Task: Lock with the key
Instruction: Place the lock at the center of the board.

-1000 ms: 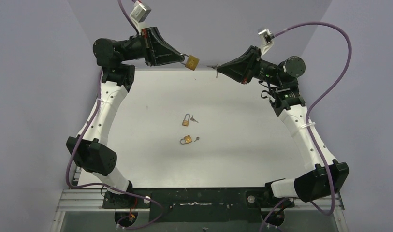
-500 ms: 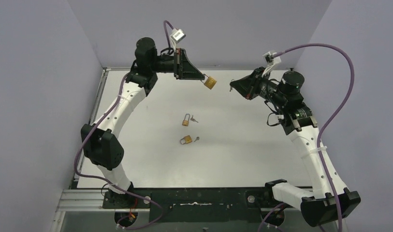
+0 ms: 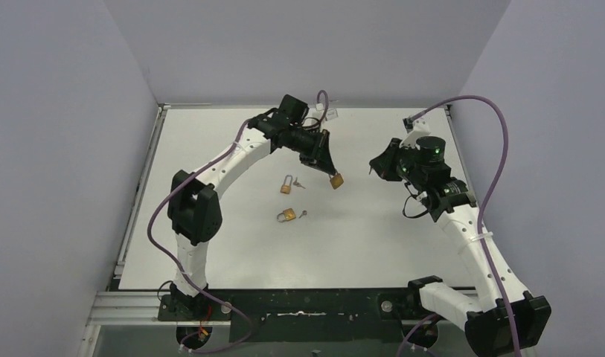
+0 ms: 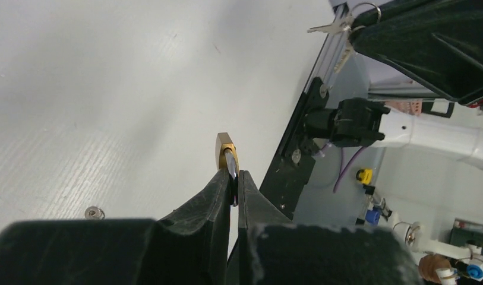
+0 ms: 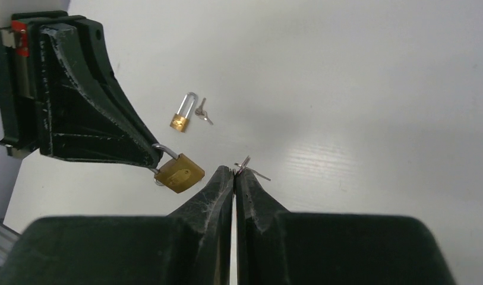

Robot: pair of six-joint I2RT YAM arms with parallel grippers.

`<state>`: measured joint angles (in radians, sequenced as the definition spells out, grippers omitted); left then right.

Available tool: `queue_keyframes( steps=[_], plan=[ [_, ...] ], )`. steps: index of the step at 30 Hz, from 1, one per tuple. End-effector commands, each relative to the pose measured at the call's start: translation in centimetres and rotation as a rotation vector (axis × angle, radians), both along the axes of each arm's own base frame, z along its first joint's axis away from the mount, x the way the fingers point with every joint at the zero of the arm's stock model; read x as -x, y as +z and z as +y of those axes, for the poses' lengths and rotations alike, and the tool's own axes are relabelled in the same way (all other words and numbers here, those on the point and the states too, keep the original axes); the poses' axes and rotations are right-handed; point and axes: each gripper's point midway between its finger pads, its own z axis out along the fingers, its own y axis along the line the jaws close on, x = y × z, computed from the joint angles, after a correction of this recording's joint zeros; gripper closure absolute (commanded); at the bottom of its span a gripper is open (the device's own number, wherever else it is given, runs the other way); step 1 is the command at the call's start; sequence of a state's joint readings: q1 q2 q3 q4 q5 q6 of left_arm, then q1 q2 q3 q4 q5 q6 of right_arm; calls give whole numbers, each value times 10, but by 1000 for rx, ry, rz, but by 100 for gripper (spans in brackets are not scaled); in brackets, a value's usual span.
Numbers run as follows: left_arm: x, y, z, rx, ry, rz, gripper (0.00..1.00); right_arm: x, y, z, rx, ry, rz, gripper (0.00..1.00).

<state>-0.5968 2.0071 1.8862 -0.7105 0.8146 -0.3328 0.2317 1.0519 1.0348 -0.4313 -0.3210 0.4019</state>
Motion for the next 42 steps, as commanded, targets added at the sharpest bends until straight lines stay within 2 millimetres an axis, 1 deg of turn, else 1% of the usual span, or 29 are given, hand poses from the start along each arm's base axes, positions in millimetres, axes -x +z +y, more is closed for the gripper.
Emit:
queue_keyframes(
  steps=[1, 4, 6, 9, 12, 14, 18, 21, 25, 30, 35, 38, 42],
  plan=[
    [7, -8, -17, -34, -64, -99, 100, -2, -16, -4, -33, -72, 8, 100],
    [8, -27, -27, -70, -72, -112, 100, -3, -41, 3, -35, -53, 68, 100],
    [5, -44, -30, -131, -58, -166, 100, -5, -56, 7, -36, -52, 98, 100],
    [0, -62, -37, -153, -24, -197, 100, -8, -70, 13, -62, -54, 123, 100],
    [1, -75, -46, -139, -24, -170, 100, -9, -85, 20, -73, -48, 151, 100],
    [2, -83, -51, -151, -31, -182, 100, -9, -95, 25, -68, -39, 165, 100],
    [-5, -104, -53, -243, -12, -318, 100, -9, -118, 32, -57, -34, 208, 100],
    [-10, -117, -54, -295, 16, -372, 100, -10, -128, 36, -68, -40, 224, 100],
    [-18, -126, -52, -334, 82, -413, 100, -12, -139, 42, -64, -35, 251, 100],
    [-31, -133, -48, -366, 174, -454, 100, -13, -161, 45, -63, -67, 313, 100],
    [-42, -137, -43, -413, 248, -494, 100, -20, -170, 42, -83, -146, 332, 100],
    [-46, -139, -41, -418, 289, -501, 100, -23, -174, 45, -90, -157, 339, 100],
    [-46, -140, -44, -401, 319, -479, 100, -23, -185, 48, -82, -171, 358, 100]
  ],
)
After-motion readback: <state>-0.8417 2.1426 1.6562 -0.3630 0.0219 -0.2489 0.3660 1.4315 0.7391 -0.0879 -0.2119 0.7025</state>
